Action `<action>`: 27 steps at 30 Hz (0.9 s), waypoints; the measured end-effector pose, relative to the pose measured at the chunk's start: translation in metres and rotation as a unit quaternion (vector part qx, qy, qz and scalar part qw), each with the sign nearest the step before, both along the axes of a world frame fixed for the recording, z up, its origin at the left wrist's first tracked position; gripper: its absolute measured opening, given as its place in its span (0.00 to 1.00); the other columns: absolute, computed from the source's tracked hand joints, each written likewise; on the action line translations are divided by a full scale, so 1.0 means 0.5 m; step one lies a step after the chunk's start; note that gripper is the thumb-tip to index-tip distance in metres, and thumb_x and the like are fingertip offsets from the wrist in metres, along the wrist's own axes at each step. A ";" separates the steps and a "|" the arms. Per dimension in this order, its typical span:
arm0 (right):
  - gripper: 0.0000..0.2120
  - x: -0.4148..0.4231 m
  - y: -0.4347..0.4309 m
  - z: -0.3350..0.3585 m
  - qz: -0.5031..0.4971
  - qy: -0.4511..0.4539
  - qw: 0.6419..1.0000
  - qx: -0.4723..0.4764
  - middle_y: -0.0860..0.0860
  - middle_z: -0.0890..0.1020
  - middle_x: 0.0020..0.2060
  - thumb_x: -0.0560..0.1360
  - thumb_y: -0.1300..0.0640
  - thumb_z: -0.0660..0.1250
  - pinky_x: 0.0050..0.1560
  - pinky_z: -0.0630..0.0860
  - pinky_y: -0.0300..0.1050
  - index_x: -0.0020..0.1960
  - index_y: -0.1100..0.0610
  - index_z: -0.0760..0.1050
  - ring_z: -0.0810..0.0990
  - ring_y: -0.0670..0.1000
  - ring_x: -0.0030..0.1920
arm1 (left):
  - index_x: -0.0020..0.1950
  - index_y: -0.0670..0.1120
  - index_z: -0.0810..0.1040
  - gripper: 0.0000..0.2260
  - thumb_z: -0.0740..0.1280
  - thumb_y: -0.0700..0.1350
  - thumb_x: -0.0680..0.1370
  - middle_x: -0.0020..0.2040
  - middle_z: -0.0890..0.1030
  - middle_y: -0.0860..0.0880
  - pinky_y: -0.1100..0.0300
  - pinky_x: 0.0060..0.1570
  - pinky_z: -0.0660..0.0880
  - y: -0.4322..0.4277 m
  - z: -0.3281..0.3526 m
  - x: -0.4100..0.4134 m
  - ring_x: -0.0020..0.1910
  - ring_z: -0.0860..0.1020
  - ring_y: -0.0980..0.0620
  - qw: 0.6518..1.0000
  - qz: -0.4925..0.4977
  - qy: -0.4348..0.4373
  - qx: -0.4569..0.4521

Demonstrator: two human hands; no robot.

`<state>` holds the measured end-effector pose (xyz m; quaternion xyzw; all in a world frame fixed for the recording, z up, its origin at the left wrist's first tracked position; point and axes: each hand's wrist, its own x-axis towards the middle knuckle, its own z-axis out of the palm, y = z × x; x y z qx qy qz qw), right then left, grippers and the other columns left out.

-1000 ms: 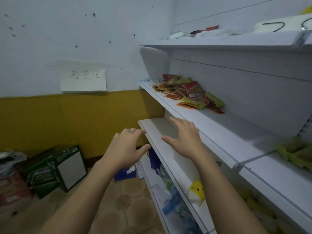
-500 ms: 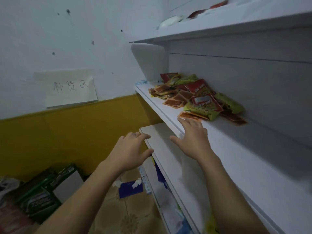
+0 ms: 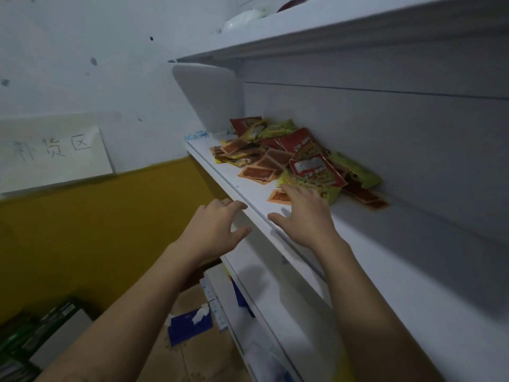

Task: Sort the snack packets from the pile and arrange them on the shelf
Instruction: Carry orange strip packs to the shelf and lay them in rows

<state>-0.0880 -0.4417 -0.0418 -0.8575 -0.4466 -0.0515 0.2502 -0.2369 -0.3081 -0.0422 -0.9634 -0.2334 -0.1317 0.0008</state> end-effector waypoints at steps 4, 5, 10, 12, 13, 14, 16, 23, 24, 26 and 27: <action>0.34 0.035 0.051 0.005 -0.023 -0.009 1.000 -0.005 0.49 0.65 0.74 0.75 0.39 0.67 0.71 0.59 0.54 0.76 0.48 0.61 0.60 0.56 0.73 | 0.74 0.54 0.67 0.24 0.60 0.62 0.80 0.71 0.72 0.52 0.50 0.63 0.68 0.069 -0.005 0.063 0.69 0.69 0.49 0.999 -0.034 -0.009 -0.008; 0.34 0.045 0.066 0.009 -0.030 -0.008 0.999 -0.007 0.49 0.66 0.74 0.74 0.39 0.68 0.71 0.59 0.54 0.76 0.48 0.62 0.60 0.56 0.73 | 0.74 0.54 0.67 0.24 0.60 0.62 0.80 0.71 0.72 0.51 0.50 0.64 0.68 0.087 -0.005 0.079 0.69 0.69 0.49 0.999 -0.042 -0.009 -0.014; 0.35 0.100 0.157 0.023 -0.054 -0.002 0.998 -0.036 0.48 0.65 0.74 0.75 0.40 0.68 0.70 0.60 0.53 0.77 0.48 0.60 0.61 0.56 0.73 | 0.73 0.52 0.68 0.24 0.61 0.61 0.80 0.70 0.74 0.51 0.49 0.63 0.70 0.200 -0.013 0.160 0.68 0.70 0.48 0.996 -0.076 -0.026 -0.035; 0.35 0.125 0.201 0.026 -0.063 -0.002 0.997 -0.042 0.49 0.66 0.74 0.74 0.42 0.68 0.70 0.63 0.54 0.77 0.49 0.61 0.63 0.56 0.72 | 0.73 0.52 0.69 0.24 0.62 0.60 0.80 0.69 0.74 0.50 0.48 0.62 0.70 0.250 -0.020 0.198 0.66 0.71 0.47 0.995 -0.087 -0.033 -0.044; 0.34 0.138 0.224 0.028 -0.069 0.002 0.997 -0.044 0.50 0.67 0.73 0.74 0.42 0.69 0.69 0.65 0.55 0.76 0.49 0.62 0.65 0.57 0.71 | 0.72 0.52 0.69 0.23 0.62 0.60 0.80 0.69 0.74 0.49 0.48 0.62 0.70 0.272 -0.022 0.218 0.66 0.71 0.46 0.994 -0.095 -0.030 -0.049; 0.33 0.153 0.246 0.030 -0.075 0.011 0.996 -0.047 0.51 0.69 0.72 0.74 0.43 0.69 0.68 0.67 0.56 0.76 0.49 0.63 0.66 0.57 0.70 | 0.72 0.52 0.69 0.23 0.63 0.59 0.80 0.68 0.75 0.49 0.48 0.61 0.71 0.294 -0.024 0.239 0.65 0.71 0.46 0.993 -0.103 -0.027 -0.052; 0.30 0.184 0.298 0.028 -0.083 0.036 0.994 -0.060 0.52 0.73 0.67 0.73 0.44 0.71 0.65 0.70 0.57 0.72 0.48 0.68 0.71 0.57 0.67 | 0.72 0.51 0.70 0.22 0.64 0.57 0.80 0.67 0.75 0.49 0.49 0.60 0.70 0.338 -0.031 0.280 0.64 0.71 0.45 0.990 -0.120 -0.034 -0.061; 0.21 0.295 0.450 -0.016 -0.174 0.039 0.976 -0.125 0.53 0.76 0.63 0.75 0.48 0.69 0.65 0.70 0.56 0.67 0.51 0.71 0.73 0.58 0.64 | 0.72 0.51 0.69 0.22 0.66 0.55 0.79 0.66 0.75 0.49 0.50 0.61 0.70 0.464 -0.074 0.408 0.63 0.71 0.46 0.982 -0.154 -0.057 -0.098; 0.22 0.310 0.465 -0.018 -0.192 0.041 0.972 -0.129 0.54 0.75 0.65 0.76 0.48 0.68 0.66 0.69 0.56 0.68 0.52 0.70 0.72 0.59 0.66 | 0.72 0.51 0.68 0.23 0.65 0.55 0.79 0.66 0.75 0.49 0.49 0.62 0.70 0.476 -0.080 0.425 0.64 0.71 0.46 0.980 -0.162 -0.057 -0.099; 0.24 0.336 0.490 -0.019 -0.221 0.049 0.967 -0.120 0.54 0.71 0.68 0.76 0.47 0.68 0.67 0.69 0.57 0.69 0.52 0.70 0.70 0.59 0.67 | 0.73 0.51 0.68 0.23 0.65 0.56 0.79 0.67 0.74 0.48 0.48 0.64 0.69 0.494 -0.090 0.456 0.65 0.69 0.45 0.977 -0.185 -0.053 -0.096; 0.25 0.347 0.499 -0.020 -0.230 0.051 0.966 -0.107 0.53 0.71 0.69 0.75 0.47 0.69 0.67 0.69 0.58 0.69 0.51 0.70 0.69 0.58 0.68 | 0.73 0.51 0.68 0.23 0.64 0.56 0.79 0.68 0.72 0.48 0.48 0.65 0.67 0.500 -0.095 0.469 0.67 0.68 0.45 0.975 -0.193 -0.050 -0.096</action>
